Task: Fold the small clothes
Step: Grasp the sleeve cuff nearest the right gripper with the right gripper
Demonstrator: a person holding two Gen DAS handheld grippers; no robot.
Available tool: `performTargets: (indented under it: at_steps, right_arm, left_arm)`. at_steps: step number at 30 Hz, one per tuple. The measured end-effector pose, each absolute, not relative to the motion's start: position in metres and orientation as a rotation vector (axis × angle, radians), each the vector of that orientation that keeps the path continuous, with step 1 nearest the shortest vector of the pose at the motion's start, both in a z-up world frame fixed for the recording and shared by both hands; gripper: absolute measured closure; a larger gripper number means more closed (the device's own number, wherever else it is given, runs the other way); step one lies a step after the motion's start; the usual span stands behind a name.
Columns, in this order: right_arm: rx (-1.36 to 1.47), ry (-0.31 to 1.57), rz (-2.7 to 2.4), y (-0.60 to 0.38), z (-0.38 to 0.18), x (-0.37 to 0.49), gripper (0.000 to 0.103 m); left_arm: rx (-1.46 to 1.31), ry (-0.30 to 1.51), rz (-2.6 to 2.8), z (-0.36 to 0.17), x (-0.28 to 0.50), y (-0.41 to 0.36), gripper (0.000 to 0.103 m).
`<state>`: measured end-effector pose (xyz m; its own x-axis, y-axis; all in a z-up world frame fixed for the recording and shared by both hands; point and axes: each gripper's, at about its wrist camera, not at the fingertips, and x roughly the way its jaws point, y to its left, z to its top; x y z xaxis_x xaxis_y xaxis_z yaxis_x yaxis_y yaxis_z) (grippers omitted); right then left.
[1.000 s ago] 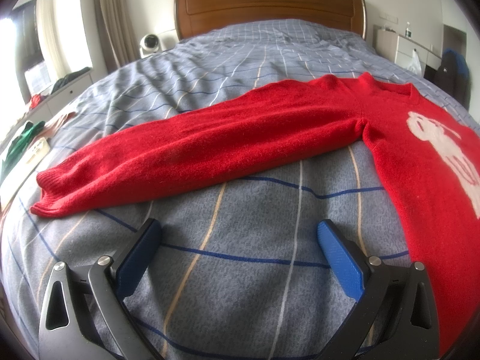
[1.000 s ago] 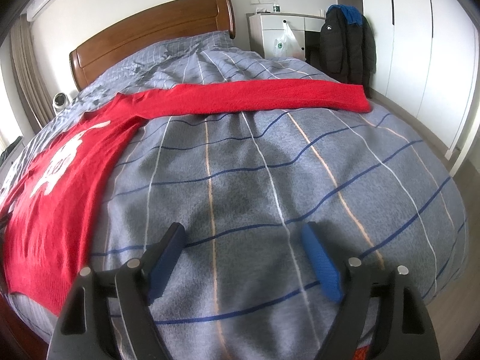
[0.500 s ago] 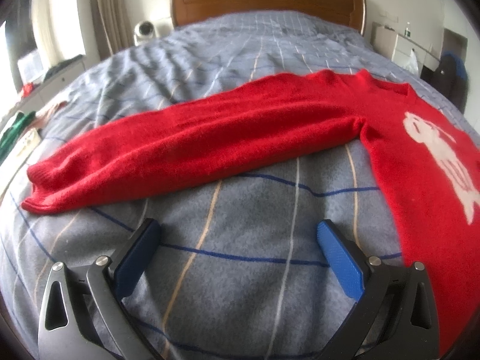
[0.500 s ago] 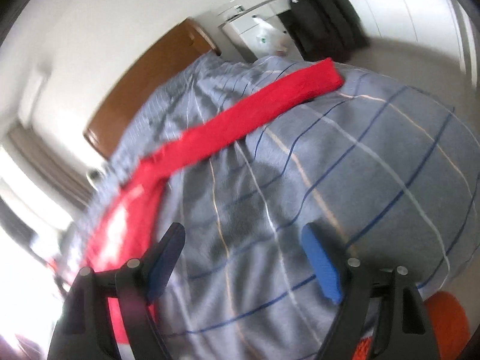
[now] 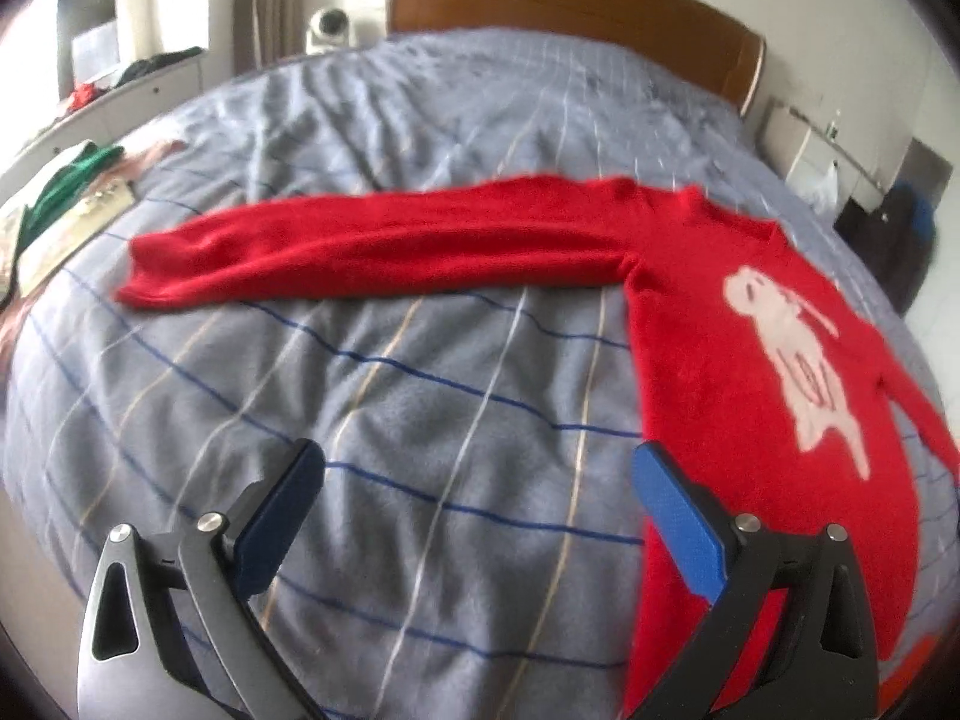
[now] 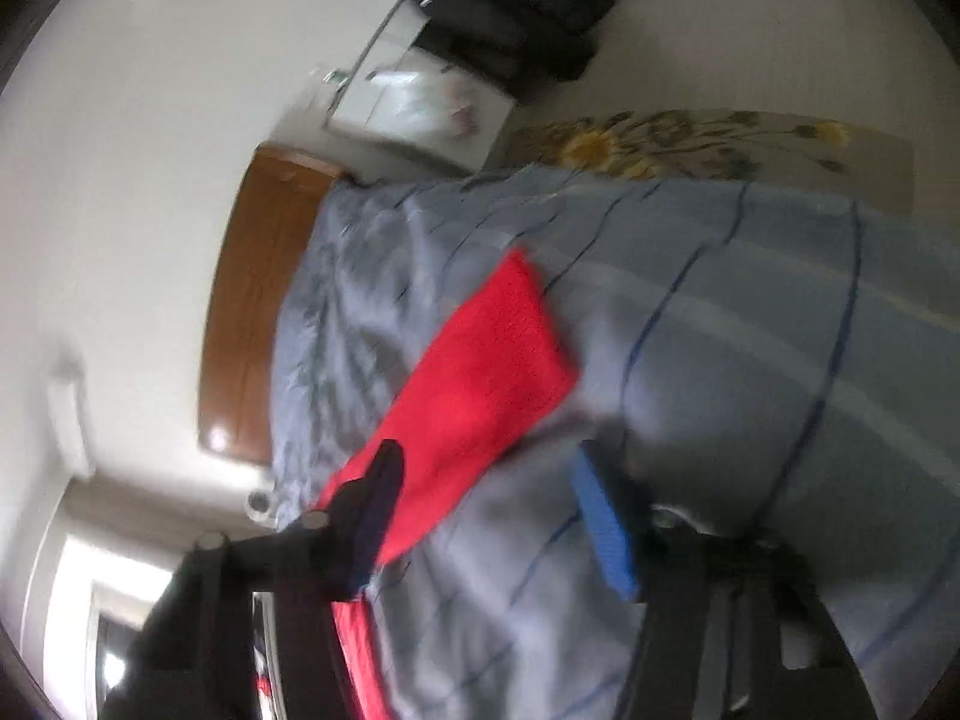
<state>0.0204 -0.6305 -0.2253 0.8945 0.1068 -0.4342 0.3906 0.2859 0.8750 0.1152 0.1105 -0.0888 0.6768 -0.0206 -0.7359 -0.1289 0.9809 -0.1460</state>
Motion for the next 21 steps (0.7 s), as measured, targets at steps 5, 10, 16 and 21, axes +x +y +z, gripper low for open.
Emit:
performTargets:
  at_steps: [5,10,16,21]
  right_arm:
    - [1.306,0.444,-0.199,-0.639,-0.235,0.045,0.082]
    - [1.155,0.508,-0.250,-0.629,-0.207,0.064,0.098]
    - [0.837,0.490,-0.006,-0.539,-0.090,0.110,0.098]
    - [0.655,0.545,0.256,-0.406,-0.033,0.172,0.098]
  left_arm:
    - [-0.135,0.797,0.097,-0.106,0.112,0.111,0.001]
    - [-0.186,0.797,0.121,-0.121,0.108,0.125,0.001]
    - [-0.246,0.762,0.122,-0.119,0.112,0.134,0.001]
    - [-0.245,0.754,0.106,-0.118,0.111,0.136,0.001]
